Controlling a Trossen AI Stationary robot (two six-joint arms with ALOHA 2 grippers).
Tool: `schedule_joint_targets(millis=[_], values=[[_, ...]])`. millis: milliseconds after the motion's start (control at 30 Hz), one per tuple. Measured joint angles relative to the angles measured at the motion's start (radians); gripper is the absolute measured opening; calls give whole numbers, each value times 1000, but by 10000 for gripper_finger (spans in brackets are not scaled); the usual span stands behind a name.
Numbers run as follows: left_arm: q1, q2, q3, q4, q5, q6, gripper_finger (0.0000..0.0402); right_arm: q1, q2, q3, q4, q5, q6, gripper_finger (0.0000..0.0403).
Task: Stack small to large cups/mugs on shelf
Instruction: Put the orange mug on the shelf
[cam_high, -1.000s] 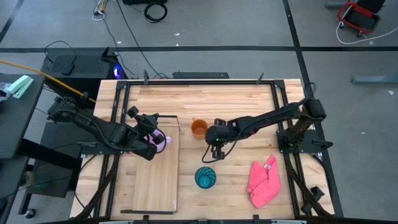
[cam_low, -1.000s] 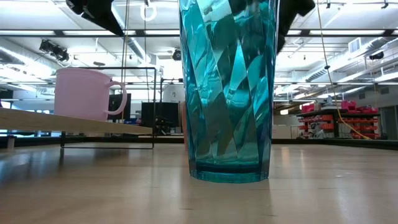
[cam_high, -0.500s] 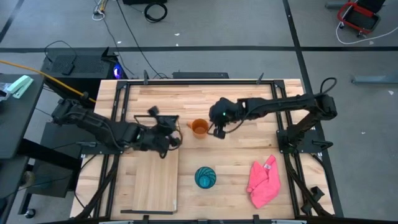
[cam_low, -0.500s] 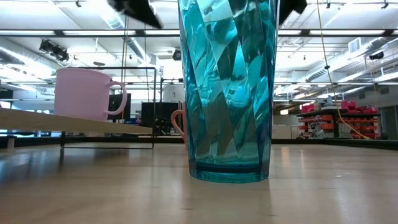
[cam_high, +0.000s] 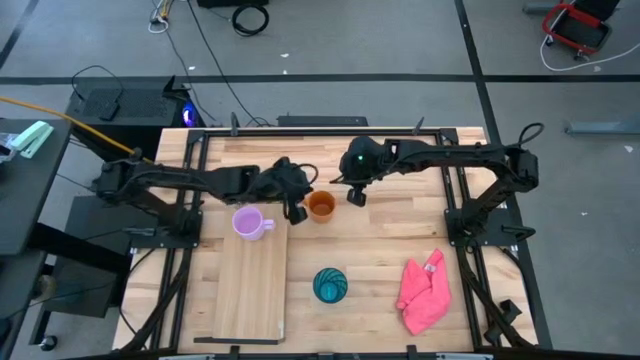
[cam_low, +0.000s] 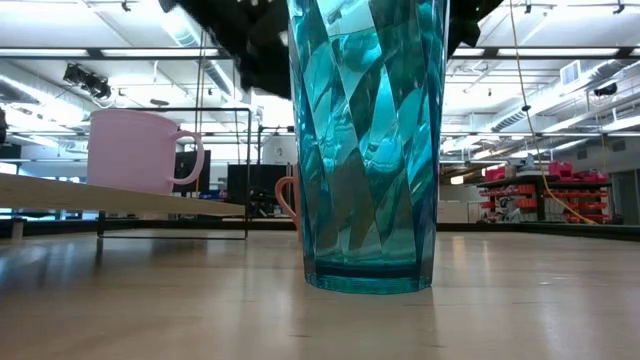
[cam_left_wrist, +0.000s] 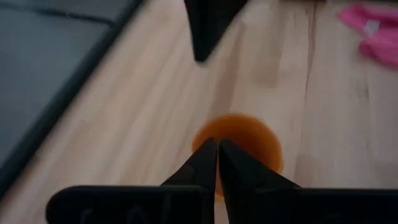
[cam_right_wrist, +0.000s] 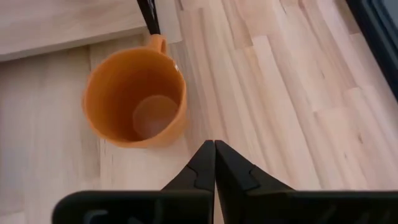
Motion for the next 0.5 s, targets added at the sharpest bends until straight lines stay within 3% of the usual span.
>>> schedule_joint_targets(millis=[267,500], values=[[57,100,11,6,126,-28,41,-50,0,0,-2,-99,-3,33],[66,103,41,-8,129,-20,42,-54,26,0,9,-136,19,66]])
